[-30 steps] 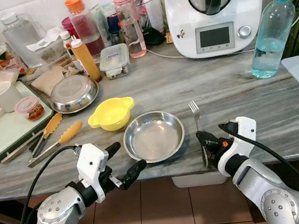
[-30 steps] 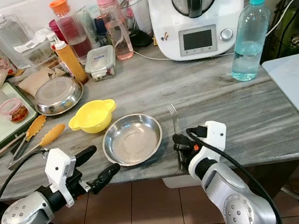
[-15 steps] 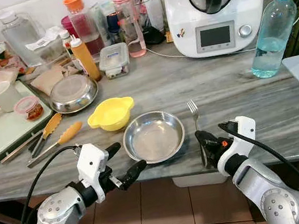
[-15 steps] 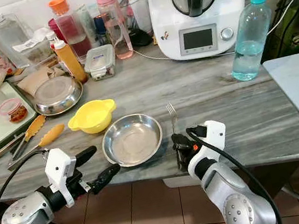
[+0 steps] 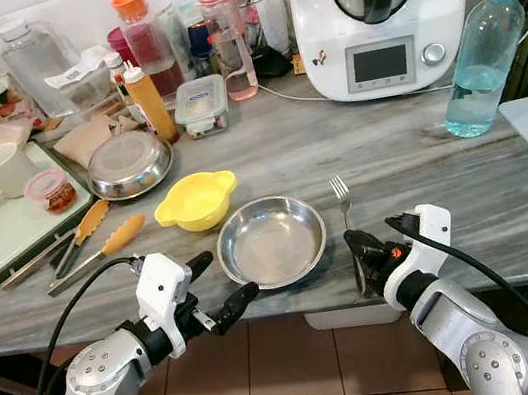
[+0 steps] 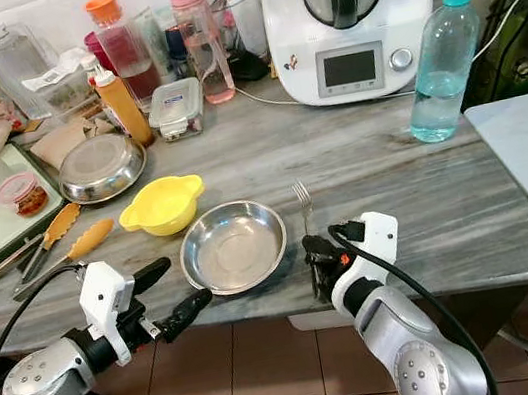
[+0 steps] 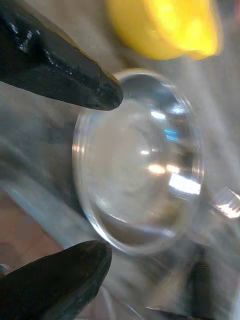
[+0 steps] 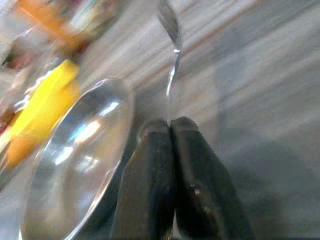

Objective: Setting the table

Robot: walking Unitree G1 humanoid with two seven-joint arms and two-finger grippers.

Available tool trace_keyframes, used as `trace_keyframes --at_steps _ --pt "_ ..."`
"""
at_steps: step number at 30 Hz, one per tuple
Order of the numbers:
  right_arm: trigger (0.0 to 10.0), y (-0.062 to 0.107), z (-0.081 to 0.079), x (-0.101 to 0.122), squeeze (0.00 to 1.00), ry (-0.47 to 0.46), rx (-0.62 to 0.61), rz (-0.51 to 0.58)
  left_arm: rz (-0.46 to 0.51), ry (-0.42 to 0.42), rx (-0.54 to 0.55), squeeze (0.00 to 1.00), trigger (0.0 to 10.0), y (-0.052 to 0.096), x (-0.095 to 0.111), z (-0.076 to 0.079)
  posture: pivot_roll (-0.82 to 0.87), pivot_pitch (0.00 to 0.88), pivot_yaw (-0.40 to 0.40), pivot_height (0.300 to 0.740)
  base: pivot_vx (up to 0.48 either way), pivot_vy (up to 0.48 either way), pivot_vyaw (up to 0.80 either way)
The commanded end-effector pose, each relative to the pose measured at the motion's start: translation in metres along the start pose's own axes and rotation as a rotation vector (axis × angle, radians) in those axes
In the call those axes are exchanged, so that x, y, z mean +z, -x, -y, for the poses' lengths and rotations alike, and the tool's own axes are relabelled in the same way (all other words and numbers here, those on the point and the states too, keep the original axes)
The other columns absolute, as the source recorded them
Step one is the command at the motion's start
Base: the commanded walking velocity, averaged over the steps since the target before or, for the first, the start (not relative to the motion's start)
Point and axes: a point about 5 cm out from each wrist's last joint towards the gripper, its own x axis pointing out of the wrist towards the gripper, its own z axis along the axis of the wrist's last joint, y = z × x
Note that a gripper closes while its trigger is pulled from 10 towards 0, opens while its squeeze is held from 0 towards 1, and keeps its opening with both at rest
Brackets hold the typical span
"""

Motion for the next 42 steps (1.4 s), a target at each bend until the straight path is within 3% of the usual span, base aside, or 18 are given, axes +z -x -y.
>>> trace_keyframes --at_steps 1,2,3,4,6,7,8,9,13,18,19,21,30,34,35,36,37,42 --pt "10.0 0.002 0.015 0.005 1.00 -0.020 -0.113 0.014 -0.055 0.018 -0.001 0.00 10.0 0.005 -0.020 -0.003 -0.10 0.064 0.151 0.740 0.000 0.000 0.00" --pt "10.0 0.002 0.014 0.005 0.93 -0.013 -0.109 0.014 -0.054 0.018 0.000 0.00 10.0 0.005 -0.020 -0.003 -0.10 0.064 0.151 0.740 0.000 0.000 0.00" --pt "10.0 0.002 0.014 0.005 0.93 -0.013 -0.109 0.014 -0.054 0.018 0.000 0.00 10.0 0.005 -0.020 -0.003 -0.10 0.064 0.151 0.740 0.000 0.000 0.00" --pt "10.0 0.002 0.013 0.005 0.27 0.005 -0.106 0.012 -0.054 0.020 0.003 0.00 10.0 0.005 -0.021 -0.004 -0.10 0.064 0.149 0.740 0.000 0.000 0.00" --pt "10.0 0.002 0.012 0.004 0.27 0.012 -0.109 0.012 -0.058 0.024 0.006 0.00 10.0 0.005 -0.025 -0.005 -0.10 0.063 0.150 0.740 0.000 0.000 0.00" --pt "10.0 0.002 0.012 0.004 0.44 0.011 -0.109 0.011 -0.061 0.026 0.007 0.00 10.0 0.005 -0.027 -0.005 -0.10 0.063 0.149 0.740 0.000 0.000 0.00" --pt "10.0 0.002 0.012 0.004 0.44 0.010 -0.110 0.010 -0.062 0.027 0.008 0.00 10.0 0.005 -0.029 -0.006 -0.10 0.063 0.149 0.740 0.000 0.000 0.00" --pt "10.0 0.001 0.011 0.004 1.00 0.009 -0.113 0.006 -0.062 0.027 0.006 0.00 10.0 0.006 -0.031 -0.006 -0.10 0.062 0.148 0.740 0.000 0.000 0.00" --pt "10.0 0.001 0.010 0.005 1.00 0.030 -0.115 -0.020 -0.065 0.029 0.003 0.00 10.0 0.008 -0.044 -0.011 -0.10 0.062 0.148 0.740 0.000 0.000 0.00" --pt "10.0 0.002 0.007 0.007 1.00 0.151 -0.094 -0.044 -0.066 0.030 0.005 0.00 10.0 0.007 -0.047 -0.012 -0.10 0.060 0.144 0.740 0.000 0.000 0.00" --pt "10.0 0.004 0.005 0.015 1.00 0.292 -0.091 -0.009 -0.065 0.030 0.006 0.00 10.0 0.005 -0.048 -0.013 -0.11 0.058 0.143 0.740 0.000 0.000 0.00" --pt "10.0 0.004 0.001 0.028 1.00 0.402 -0.121 0.055 -0.056 0.027 0.004 0.00 10.0 0.002 -0.050 -0.014 -0.11 0.055 0.142 0.740 0.000 0.000 0.00" --pt "10.0 0.004 -0.011 0.045 1.00 0.503 -0.179 0.195 -0.049 0.028 0.003 0.00 10.0 -0.004 -0.054 -0.015 -0.11 0.045 0.135 0.740 0.000 0.000 0.00" --pt "10.0 0.006 -0.001 0.039 1.00 0.519 -0.311 0.187 -0.034 0.020 -0.003 0.00 10.0 -0.005 -0.050 -0.014 -0.11 0.043 0.133 0.740 0.000 0.000 0.00" --pt "10.0 0.006 0.001 0.033 0.79 0.494 -0.323 0.165 -0.029 0.017 -0.006 0.00 10.0 -0.006 -0.047 -0.014 -0.11 0.045 0.135 0.740 0.000 0.000 0.00" --pt "10.0 0.006 0.001 0.033 0.79 0.494 -0.323 0.165 -0.029 0.017 -0.006 0.00 10.0 -0.006 -0.047 -0.014 -0.11 0.045 0.135 0.740 0.000 0.000 0.00" --pt "10.0 0.005 0.004 0.026 0.00 0.477 -0.336 0.141 -0.022 0.014 -0.010 0.00 10.0 -0.007 -0.045 -0.014 -0.11 0.047 0.136 0.740 0.000 0.000 0.00" --pt "10.0 0.003 0.010 0.016 0.00 0.416 -0.384 0.097 0.001 -0.001 -0.027 0.00 10.0 -0.008 -0.034 -0.008 -0.11 0.052 0.139 0.740 0.000 0.000 0.00"
